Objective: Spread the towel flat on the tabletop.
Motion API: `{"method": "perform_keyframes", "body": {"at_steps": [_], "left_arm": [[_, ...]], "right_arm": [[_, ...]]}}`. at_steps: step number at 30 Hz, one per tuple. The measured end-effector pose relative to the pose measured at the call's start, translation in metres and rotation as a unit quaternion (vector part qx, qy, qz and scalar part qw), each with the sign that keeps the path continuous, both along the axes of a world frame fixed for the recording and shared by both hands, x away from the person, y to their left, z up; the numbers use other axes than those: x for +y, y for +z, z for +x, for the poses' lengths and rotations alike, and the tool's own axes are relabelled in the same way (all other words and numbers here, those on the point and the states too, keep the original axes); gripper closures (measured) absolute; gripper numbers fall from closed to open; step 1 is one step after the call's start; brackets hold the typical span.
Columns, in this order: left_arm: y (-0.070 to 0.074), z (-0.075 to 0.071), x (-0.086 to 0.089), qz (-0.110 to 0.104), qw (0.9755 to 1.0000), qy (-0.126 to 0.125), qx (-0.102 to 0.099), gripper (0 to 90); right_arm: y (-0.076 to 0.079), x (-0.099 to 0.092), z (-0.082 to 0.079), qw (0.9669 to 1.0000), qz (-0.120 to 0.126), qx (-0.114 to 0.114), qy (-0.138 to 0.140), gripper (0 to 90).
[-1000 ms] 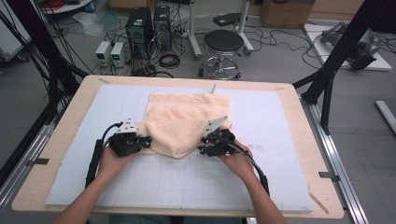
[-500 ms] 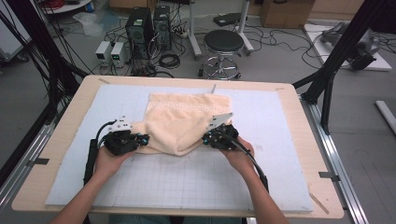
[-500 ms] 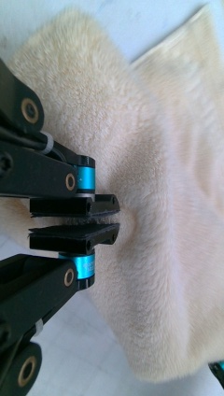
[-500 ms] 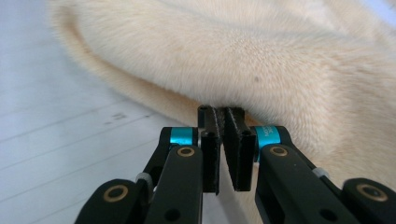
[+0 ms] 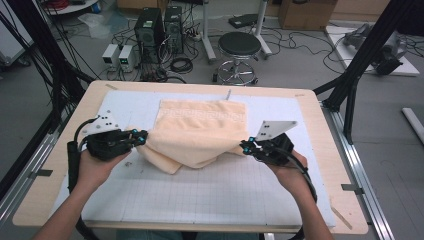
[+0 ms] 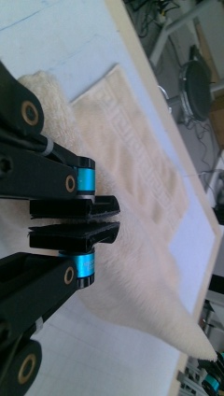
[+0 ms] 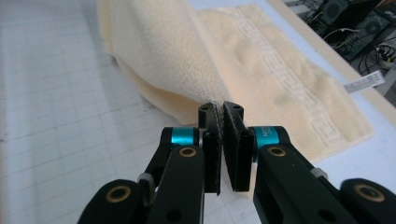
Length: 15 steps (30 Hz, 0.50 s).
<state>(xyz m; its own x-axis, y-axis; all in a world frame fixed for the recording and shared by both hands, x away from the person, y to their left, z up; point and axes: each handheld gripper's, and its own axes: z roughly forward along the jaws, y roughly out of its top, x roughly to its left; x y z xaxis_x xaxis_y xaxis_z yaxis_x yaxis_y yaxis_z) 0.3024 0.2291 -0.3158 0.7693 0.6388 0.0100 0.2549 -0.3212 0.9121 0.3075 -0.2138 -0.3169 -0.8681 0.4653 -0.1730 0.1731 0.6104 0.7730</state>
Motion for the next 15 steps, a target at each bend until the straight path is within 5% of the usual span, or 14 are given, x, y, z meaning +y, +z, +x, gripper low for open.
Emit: {"method": "perform_keyframes", "body": {"at_steps": [4,8,11,15], "left_arm": [[-0.002,0.009,-0.012,0.028,0.9995,-0.005,0.010,85.1],[-0.036,0.040,-0.022,0.054,0.9969,0.023,0.052,84.7],[-0.062,0.068,-0.027,0.070,0.9923,0.060,0.083,83.7],[-0.072,0.081,-0.025,0.070,0.9901,0.073,0.097,72.2]], "right_arm": [[0.007,-0.007,0.005,0.9999,-0.004,0.013,-0.009,86.1],[-0.018,-0.001,0.033,0.9978,-0.011,0.053,-0.039,85.5],[-0.041,0.007,0.059,0.9951,-0.013,0.076,-0.061,84.3],[-0.058,0.015,0.085,0.9922,-0.010,0.090,-0.085,71.3]]}}
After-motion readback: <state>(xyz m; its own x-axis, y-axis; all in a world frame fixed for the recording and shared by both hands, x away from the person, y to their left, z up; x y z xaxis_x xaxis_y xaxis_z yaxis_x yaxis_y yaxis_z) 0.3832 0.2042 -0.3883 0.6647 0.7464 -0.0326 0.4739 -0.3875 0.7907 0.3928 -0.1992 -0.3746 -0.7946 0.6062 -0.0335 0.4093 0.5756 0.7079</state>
